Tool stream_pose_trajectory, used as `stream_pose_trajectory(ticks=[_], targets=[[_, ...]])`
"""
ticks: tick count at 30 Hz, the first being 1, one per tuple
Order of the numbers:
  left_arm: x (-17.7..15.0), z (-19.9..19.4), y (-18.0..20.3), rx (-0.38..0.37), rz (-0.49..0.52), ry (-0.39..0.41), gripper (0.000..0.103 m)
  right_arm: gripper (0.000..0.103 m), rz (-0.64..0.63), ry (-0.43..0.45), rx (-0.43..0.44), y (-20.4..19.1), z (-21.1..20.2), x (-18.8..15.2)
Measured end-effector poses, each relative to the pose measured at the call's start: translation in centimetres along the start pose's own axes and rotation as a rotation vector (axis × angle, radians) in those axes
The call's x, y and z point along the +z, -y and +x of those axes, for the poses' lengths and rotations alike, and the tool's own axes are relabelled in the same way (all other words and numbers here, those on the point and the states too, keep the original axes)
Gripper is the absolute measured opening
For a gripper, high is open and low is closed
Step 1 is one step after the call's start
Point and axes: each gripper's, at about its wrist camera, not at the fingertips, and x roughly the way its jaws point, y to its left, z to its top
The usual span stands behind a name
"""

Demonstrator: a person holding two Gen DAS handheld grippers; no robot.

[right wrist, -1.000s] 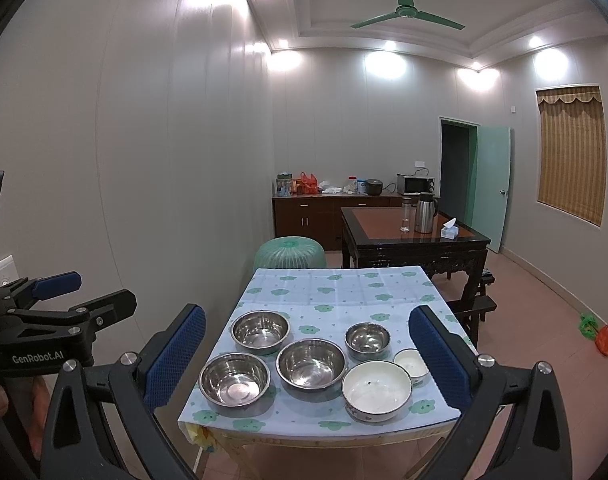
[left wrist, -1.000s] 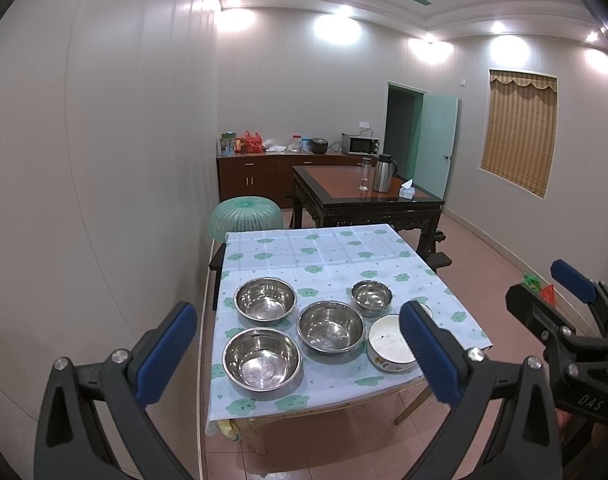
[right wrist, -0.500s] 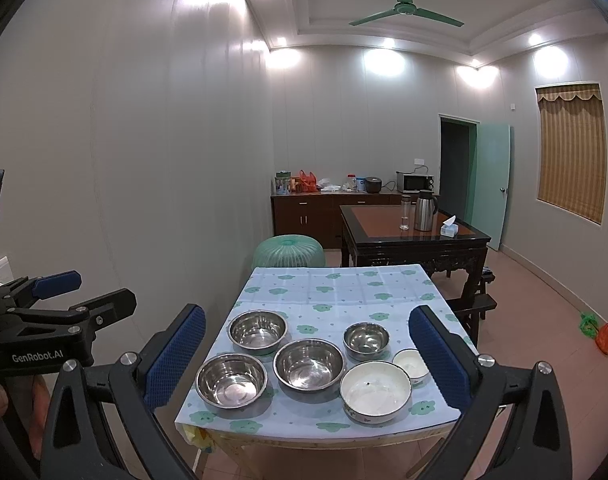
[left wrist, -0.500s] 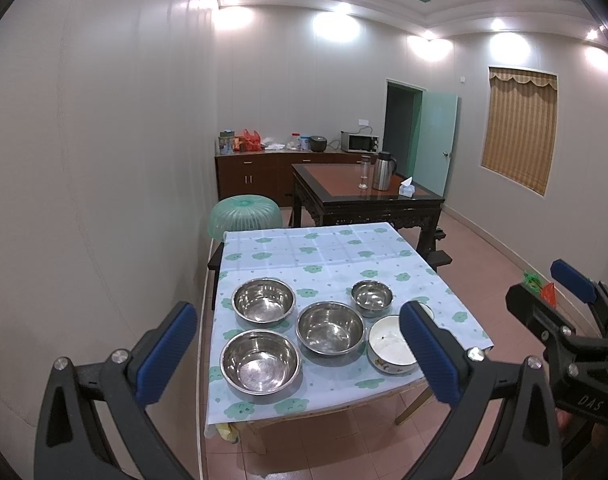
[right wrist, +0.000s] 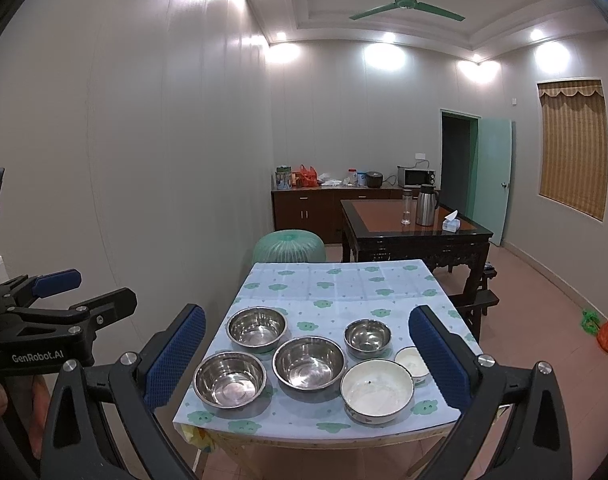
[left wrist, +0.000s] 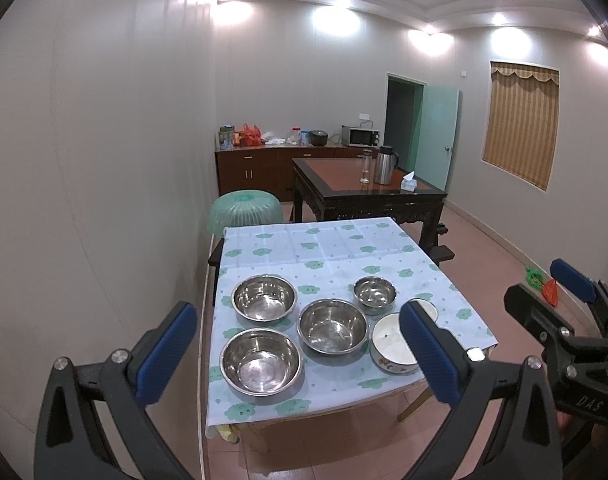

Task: Organize plates and bowls
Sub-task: 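Move both grippers forward toward the largest stainless steel bowl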

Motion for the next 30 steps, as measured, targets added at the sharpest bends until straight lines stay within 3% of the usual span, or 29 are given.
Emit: stream_pose_trajectory(ticks=[15,30], targets=[[0.3,4.8,-0.8,0.01,-0.004,-0.064,0.103,0.103,0.006,-0.057,-0.003,0.3,5.2,-0.3],[-0.9,16.7,-6.8,0.027,-0.049,-0.251,0.103,0.103,0.022,-0.228,0.013,-1.7,17.3,-1.8]])
